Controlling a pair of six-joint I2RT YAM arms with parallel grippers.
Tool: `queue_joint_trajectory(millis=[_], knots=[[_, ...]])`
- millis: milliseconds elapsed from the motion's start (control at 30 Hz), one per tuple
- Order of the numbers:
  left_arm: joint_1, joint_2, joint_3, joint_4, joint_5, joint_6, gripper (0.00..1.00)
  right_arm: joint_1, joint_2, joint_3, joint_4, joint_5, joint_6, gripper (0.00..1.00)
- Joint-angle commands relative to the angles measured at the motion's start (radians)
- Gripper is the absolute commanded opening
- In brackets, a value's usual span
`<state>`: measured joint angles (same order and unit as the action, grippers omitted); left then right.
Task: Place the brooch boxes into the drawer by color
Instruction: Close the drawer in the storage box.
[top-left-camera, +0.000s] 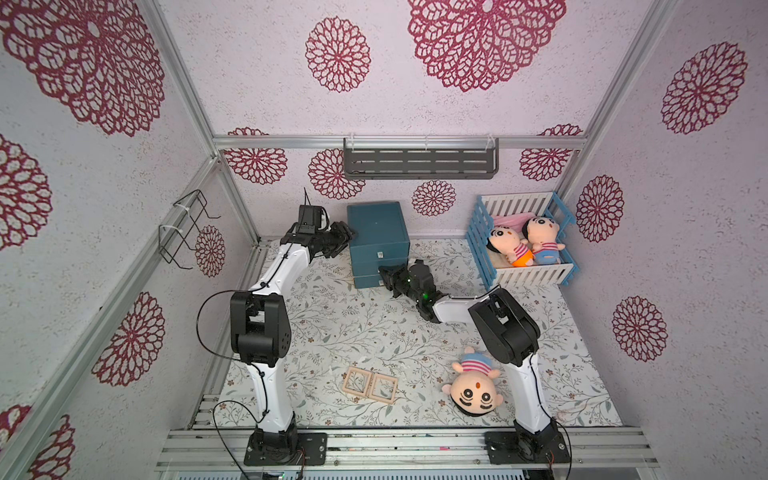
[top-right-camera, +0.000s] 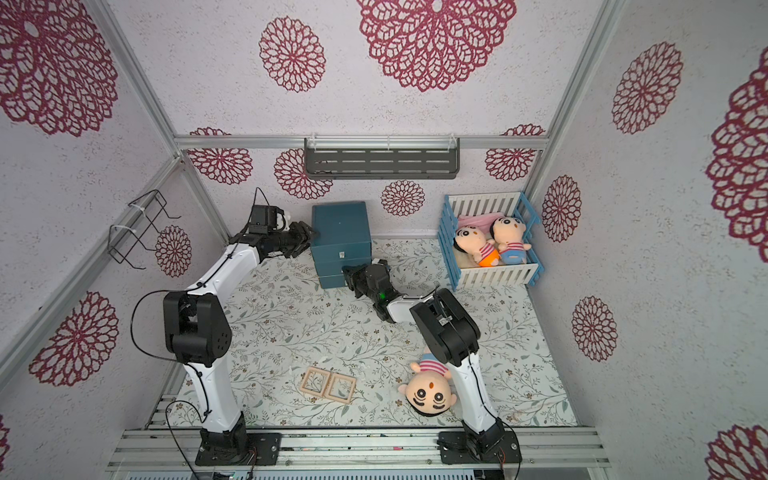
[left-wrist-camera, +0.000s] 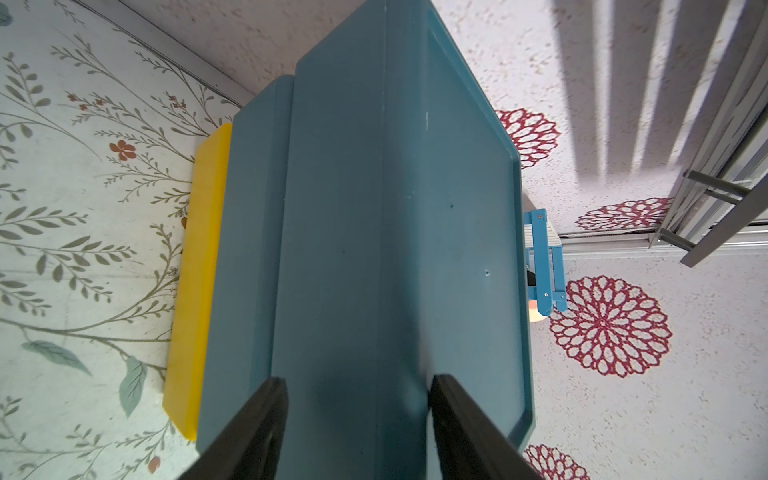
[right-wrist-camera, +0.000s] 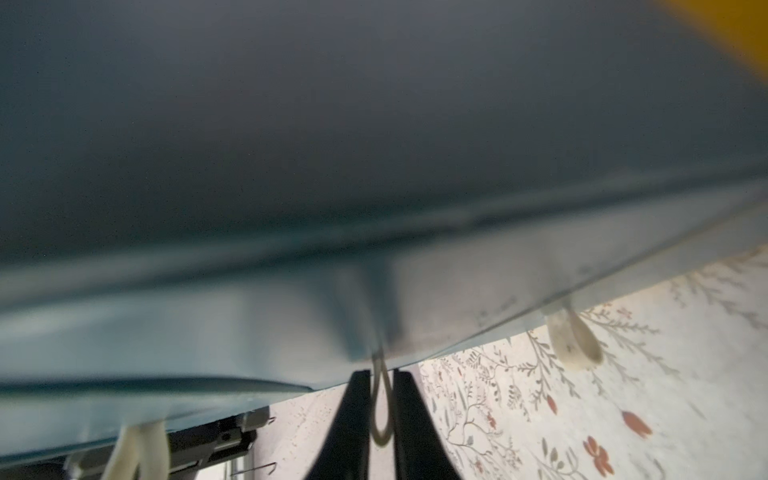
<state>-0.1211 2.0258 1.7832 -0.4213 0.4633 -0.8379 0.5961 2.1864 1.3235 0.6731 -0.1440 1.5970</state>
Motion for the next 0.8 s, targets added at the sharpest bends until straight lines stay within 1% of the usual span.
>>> queue_joint_trajectory(millis=[0,33,100,167,300,400,467,567,767], knots=[[-0.016,0.019,-0.024,-0.036,0.003,0.013,0.61,0.014,-0.047,-0.001,0.017,0.024,-0.011,0.39],[-0.016,0.019,-0.025,-0.036,0.002,0.013,0.61,0.016,-0.058,-0.008,0.025,0.025,-0.014,0.45],[-0.017,0.017,-0.024,-0.036,0.004,0.013,0.61,0.019,-0.084,-0.028,0.034,0.026,-0.022,0.51],[-0.016,0.019,-0.024,-0.034,0.003,0.013,0.61,0.021,-0.119,-0.058,0.035,0.029,-0.035,0.53],[-0.017,0.020,-0.025,-0.028,0.005,0.010,0.61,0.025,-0.199,-0.143,-0.006,0.037,-0.094,0.54],[-0.017,0.022,-0.021,-0.025,0.006,0.008,0.61,0.025,-0.226,-0.242,0.054,0.032,-0.087,0.54],[-0.016,0.022,-0.017,-0.024,0.006,0.007,0.61,0.025,-0.221,-0.277,0.085,0.024,-0.078,0.53],[-0.017,0.029,-0.013,-0.022,0.008,0.004,0.61,0.025,-0.198,-0.284,0.106,0.017,-0.089,0.52],[-0.017,0.032,-0.011,-0.022,0.012,0.003,0.61,0.016,-0.107,-0.234,0.117,0.006,-0.092,0.52]])
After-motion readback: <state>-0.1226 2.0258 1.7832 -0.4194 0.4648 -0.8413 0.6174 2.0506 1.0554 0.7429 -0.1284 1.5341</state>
